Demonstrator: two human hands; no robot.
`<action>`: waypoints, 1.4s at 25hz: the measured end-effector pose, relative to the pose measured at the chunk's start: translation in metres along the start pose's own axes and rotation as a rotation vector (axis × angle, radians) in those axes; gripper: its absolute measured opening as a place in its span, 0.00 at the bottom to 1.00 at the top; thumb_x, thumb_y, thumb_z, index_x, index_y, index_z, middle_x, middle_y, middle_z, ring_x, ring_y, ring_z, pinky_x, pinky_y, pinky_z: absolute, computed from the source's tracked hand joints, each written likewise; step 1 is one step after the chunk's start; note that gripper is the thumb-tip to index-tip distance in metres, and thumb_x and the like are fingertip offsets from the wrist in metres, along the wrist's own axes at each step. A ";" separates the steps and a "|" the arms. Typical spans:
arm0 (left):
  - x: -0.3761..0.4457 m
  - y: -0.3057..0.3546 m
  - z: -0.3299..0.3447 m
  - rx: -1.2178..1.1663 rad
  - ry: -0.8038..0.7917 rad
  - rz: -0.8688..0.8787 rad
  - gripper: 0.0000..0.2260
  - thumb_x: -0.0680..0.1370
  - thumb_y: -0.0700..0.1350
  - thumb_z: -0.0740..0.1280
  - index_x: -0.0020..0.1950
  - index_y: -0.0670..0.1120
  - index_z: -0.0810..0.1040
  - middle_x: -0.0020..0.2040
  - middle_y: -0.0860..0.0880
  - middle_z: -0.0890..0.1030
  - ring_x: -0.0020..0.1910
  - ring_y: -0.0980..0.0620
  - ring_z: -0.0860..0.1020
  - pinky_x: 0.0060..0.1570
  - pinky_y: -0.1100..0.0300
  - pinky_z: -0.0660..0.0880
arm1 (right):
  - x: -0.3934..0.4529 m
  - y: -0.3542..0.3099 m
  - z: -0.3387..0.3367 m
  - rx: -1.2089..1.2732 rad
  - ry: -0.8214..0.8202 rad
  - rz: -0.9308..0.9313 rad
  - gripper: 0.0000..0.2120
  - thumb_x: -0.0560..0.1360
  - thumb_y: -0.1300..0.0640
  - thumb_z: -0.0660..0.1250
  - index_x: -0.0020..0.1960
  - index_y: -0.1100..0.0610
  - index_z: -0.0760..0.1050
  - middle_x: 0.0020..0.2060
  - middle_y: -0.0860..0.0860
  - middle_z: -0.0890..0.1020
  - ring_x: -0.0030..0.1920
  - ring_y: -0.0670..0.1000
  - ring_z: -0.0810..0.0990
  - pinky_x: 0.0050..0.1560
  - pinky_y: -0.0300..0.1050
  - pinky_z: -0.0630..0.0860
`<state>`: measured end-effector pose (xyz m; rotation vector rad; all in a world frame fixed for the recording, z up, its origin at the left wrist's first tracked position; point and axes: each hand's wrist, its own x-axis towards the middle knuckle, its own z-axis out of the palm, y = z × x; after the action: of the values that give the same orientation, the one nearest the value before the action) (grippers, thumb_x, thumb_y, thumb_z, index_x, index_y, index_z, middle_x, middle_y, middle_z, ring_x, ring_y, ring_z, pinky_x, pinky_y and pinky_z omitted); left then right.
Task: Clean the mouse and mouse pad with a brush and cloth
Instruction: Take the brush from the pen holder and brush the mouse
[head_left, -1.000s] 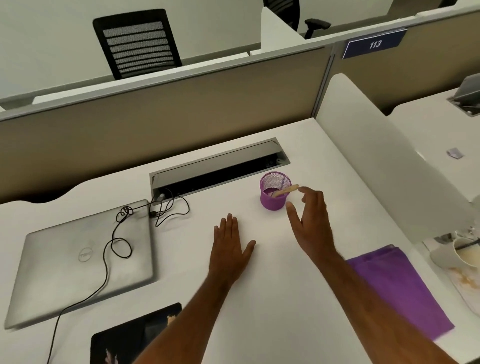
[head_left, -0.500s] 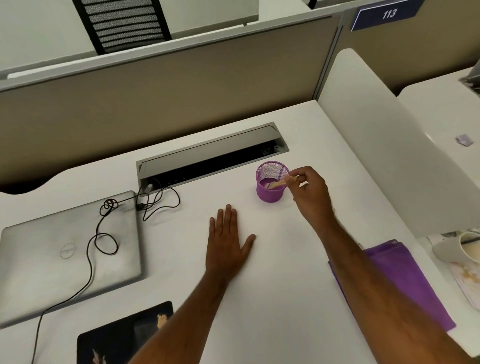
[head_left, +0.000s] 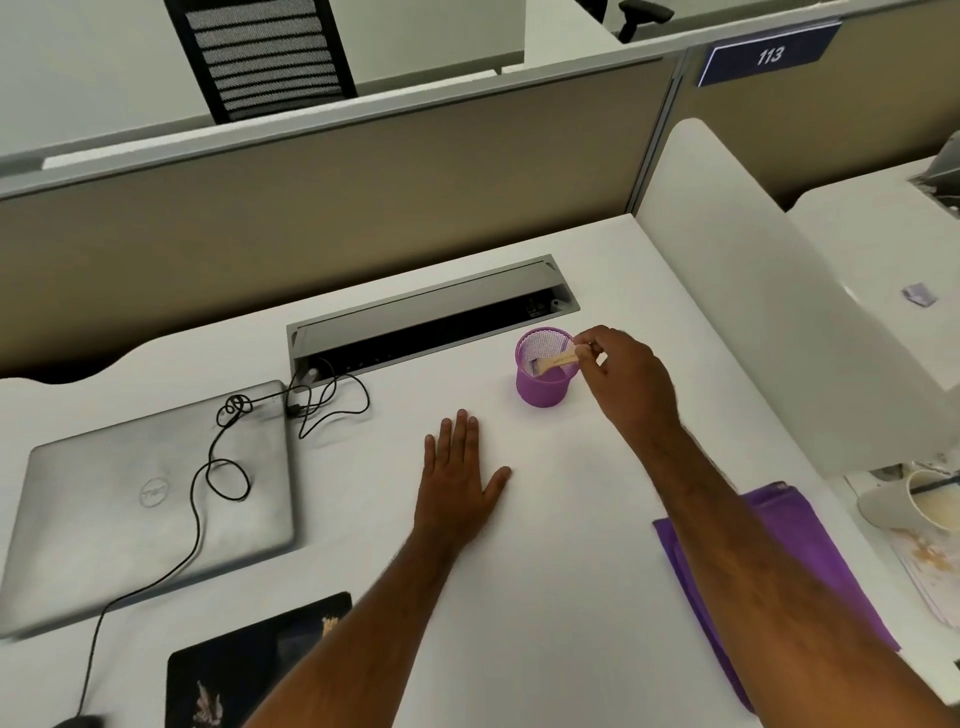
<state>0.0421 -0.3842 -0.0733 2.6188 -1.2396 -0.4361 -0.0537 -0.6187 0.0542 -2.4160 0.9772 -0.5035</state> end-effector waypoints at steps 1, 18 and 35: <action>-0.002 -0.001 -0.002 -0.024 -0.009 0.003 0.37 0.84 0.65 0.51 0.85 0.46 0.40 0.84 0.49 0.38 0.84 0.47 0.38 0.82 0.50 0.37 | -0.001 -0.002 -0.005 -0.018 0.023 0.003 0.08 0.83 0.54 0.65 0.58 0.55 0.79 0.51 0.51 0.86 0.39 0.49 0.77 0.35 0.33 0.66; -0.139 -0.050 -0.064 -0.062 0.155 -0.077 0.34 0.84 0.64 0.47 0.85 0.48 0.42 0.84 0.53 0.39 0.83 0.50 0.36 0.82 0.54 0.37 | -0.097 -0.050 -0.046 0.659 -0.033 0.226 0.09 0.83 0.61 0.62 0.55 0.58 0.80 0.43 0.53 0.83 0.36 0.54 0.87 0.26 0.42 0.70; -0.308 -0.188 -0.070 -0.194 0.198 -0.402 0.33 0.85 0.63 0.50 0.85 0.48 0.47 0.85 0.52 0.47 0.84 0.53 0.41 0.81 0.56 0.42 | -0.225 -0.146 0.045 0.721 -0.425 0.262 0.04 0.80 0.63 0.69 0.49 0.62 0.83 0.38 0.58 0.84 0.35 0.50 0.84 0.29 0.45 0.80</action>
<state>0.0159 -0.0230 -0.0128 2.6574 -0.5786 -0.3297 -0.1049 -0.3516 0.0638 -1.6260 0.7384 -0.1819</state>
